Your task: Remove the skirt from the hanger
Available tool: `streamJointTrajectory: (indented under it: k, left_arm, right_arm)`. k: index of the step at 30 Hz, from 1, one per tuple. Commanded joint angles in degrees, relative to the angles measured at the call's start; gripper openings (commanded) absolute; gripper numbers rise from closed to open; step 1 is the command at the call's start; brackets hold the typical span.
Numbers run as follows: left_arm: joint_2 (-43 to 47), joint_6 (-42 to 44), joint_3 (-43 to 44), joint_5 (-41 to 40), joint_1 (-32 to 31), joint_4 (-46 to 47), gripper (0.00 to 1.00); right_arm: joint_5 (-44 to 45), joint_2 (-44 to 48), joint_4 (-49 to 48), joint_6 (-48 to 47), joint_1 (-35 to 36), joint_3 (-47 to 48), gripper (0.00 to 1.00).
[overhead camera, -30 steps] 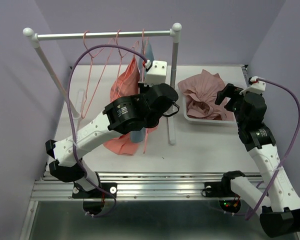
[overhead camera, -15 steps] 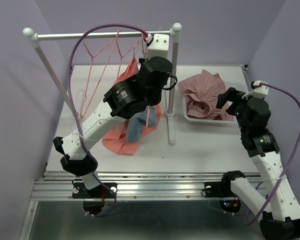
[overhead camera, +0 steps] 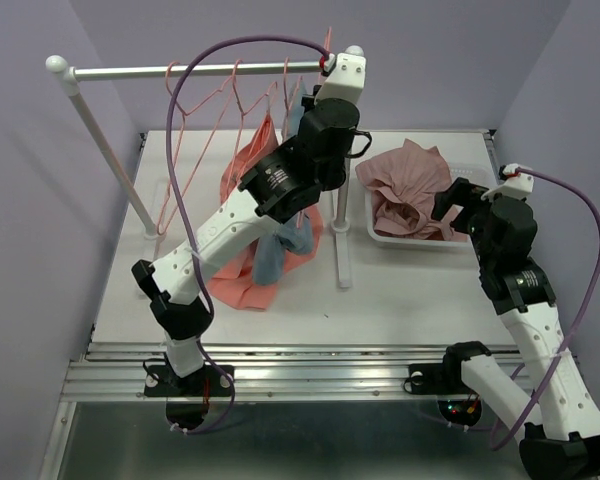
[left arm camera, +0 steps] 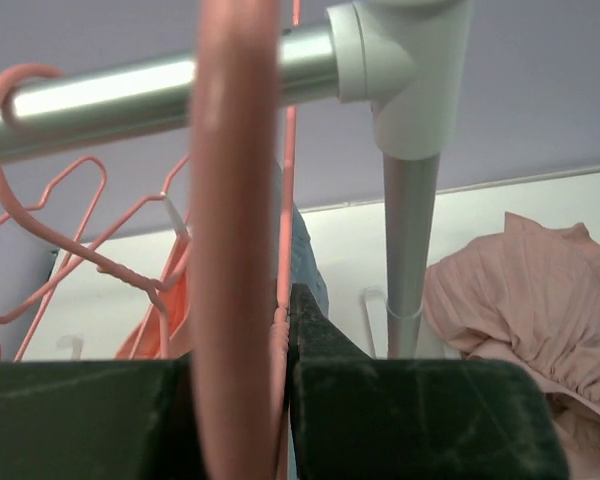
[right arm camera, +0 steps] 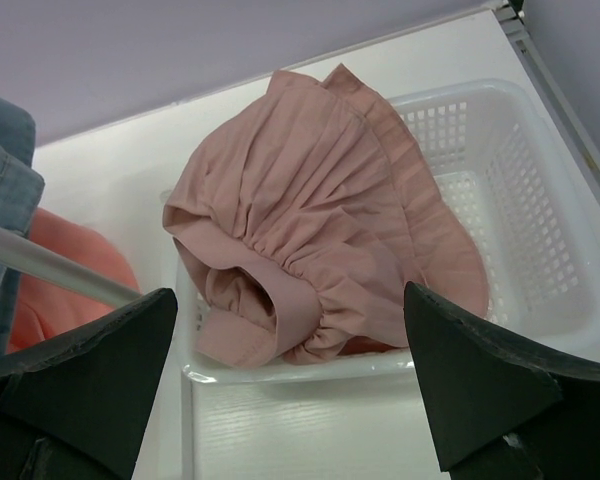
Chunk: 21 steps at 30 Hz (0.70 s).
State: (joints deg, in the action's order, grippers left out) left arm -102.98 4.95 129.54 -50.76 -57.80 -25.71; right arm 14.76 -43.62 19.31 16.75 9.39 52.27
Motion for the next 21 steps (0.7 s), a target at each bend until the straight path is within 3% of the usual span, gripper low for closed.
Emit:
streamJointTrajectory:
  k: [1,10,21]
  left_arm:
    - [0.5,4.0,4.2,-1.7,1.3,7.8,0.0]
    - [-0.1,5.6,2.0,2.5,4.1,14.5,0.0]
    - [-2.8,1.2,2.4,6.2,6.3,13.4,0.0]
  right_arm:
    - [0.1,0.3,-0.9,0.1,-0.2,-0.6,1.0]
    - [1.9,0.1,-0.9,0.5,-0.2,-0.9,1.0]
    - [3.1,1.6,-0.4,0.7,-0.2,-1.3,1.0]
